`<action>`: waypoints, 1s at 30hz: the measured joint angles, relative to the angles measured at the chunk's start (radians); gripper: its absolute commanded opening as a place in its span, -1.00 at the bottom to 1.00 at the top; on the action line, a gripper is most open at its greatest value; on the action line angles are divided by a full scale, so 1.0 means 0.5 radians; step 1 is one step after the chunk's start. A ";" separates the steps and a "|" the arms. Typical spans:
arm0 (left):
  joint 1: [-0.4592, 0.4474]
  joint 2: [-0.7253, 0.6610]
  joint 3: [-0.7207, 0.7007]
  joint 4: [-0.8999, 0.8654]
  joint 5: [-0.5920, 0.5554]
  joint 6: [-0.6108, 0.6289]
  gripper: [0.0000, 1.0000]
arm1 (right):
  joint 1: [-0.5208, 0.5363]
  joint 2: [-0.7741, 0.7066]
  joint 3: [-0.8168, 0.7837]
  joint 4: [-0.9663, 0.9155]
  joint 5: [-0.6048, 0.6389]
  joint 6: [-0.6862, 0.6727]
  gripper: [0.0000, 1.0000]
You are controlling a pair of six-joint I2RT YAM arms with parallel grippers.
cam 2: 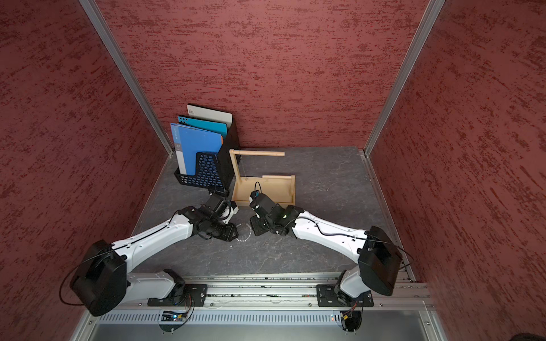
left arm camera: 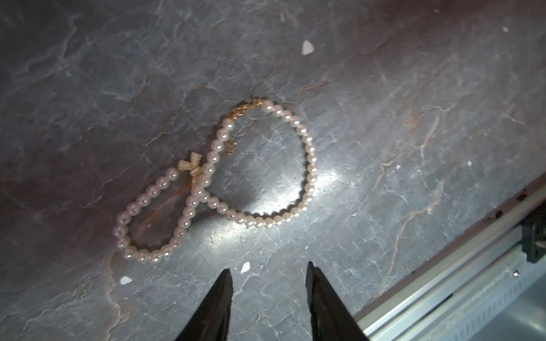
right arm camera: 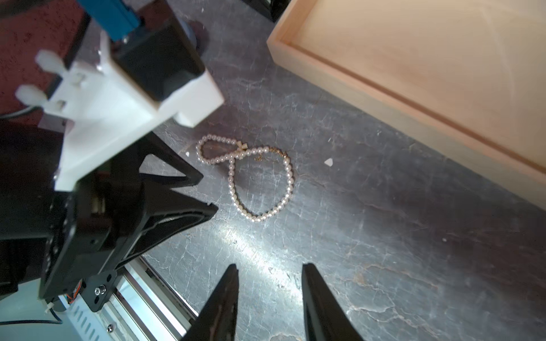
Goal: Hang the necklace on the jewelry display stand
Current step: Pick up the necklace from the center of the board.
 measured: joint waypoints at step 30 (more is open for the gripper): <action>0.314 -0.233 -0.190 0.192 -0.243 -0.685 -0.28 | 0.021 0.806 0.536 -0.294 -0.018 -0.096 -0.20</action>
